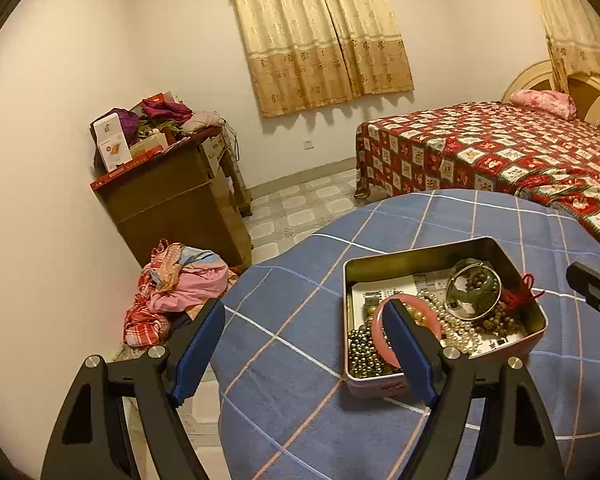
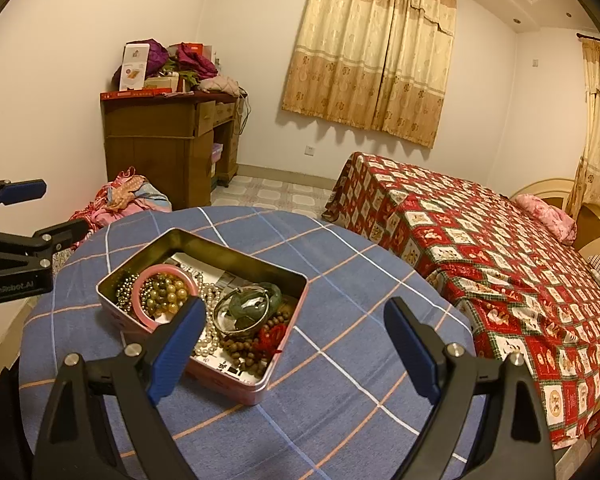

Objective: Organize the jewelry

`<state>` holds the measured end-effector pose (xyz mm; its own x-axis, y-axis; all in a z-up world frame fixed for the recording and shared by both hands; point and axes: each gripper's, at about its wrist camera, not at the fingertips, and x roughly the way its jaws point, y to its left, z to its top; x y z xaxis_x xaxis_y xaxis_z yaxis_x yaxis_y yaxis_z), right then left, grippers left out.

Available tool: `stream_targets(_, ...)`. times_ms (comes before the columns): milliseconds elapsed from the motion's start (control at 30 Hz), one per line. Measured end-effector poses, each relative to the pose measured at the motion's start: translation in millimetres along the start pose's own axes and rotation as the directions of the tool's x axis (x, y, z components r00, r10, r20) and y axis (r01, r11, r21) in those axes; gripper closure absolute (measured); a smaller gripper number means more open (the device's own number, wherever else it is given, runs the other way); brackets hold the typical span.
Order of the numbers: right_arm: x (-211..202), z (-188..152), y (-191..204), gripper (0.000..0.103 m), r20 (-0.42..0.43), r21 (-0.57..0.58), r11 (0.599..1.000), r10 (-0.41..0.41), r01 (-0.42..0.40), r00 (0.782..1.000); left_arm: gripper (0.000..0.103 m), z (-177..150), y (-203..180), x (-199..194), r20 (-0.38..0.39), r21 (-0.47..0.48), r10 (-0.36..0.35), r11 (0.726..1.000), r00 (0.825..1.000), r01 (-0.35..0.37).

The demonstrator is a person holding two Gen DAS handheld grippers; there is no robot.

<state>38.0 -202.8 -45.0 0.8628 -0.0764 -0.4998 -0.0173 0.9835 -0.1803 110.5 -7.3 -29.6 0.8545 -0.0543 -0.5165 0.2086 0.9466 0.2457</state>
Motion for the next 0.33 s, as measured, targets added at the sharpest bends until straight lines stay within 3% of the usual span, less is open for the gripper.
stream_targets(333, 2.4, -2.9, -1.1, 0.011, -0.003, 0.001, 1.000, -0.006, 0.006, 1.000, 0.022, -3.3, 0.1, 0.5, 0.015, 0.012, 0.014, 1.000, 1.000, -0.014)
